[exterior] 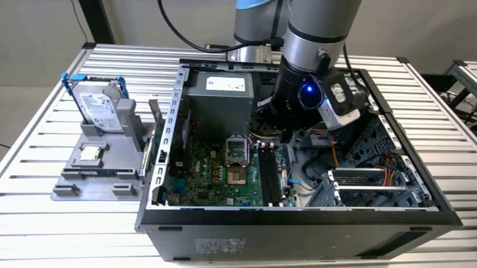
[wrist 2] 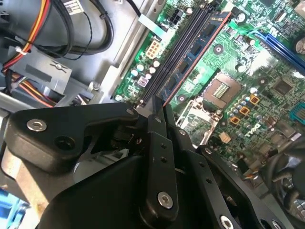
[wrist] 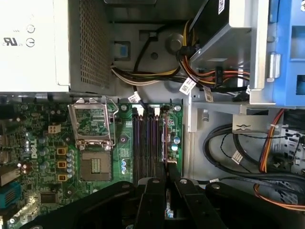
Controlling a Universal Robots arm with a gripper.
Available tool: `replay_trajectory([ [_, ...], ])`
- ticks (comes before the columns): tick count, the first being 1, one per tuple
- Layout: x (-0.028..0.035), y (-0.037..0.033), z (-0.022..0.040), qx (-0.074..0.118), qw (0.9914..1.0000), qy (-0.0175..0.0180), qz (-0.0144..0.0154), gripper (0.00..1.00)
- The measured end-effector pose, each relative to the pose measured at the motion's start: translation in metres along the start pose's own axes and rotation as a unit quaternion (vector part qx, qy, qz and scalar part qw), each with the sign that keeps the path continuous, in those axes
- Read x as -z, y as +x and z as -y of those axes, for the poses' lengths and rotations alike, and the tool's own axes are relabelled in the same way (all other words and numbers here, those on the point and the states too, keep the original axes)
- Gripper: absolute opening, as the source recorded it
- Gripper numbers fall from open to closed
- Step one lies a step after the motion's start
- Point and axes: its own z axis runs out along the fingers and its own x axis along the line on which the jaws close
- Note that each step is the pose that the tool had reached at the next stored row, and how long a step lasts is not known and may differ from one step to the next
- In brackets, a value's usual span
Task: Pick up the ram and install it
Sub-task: 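Insert the ram into the slot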
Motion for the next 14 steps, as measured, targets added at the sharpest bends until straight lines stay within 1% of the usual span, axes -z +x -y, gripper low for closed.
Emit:
replay_trajectory([
  [11,-0.02,0.0023,0.0007,-0.005,0.99999,0.0001,0.0,0.0],
  [14,-0.0253,0.0025,0.002,-0.006,0.99998,0.0001,0.0,0.0],
])
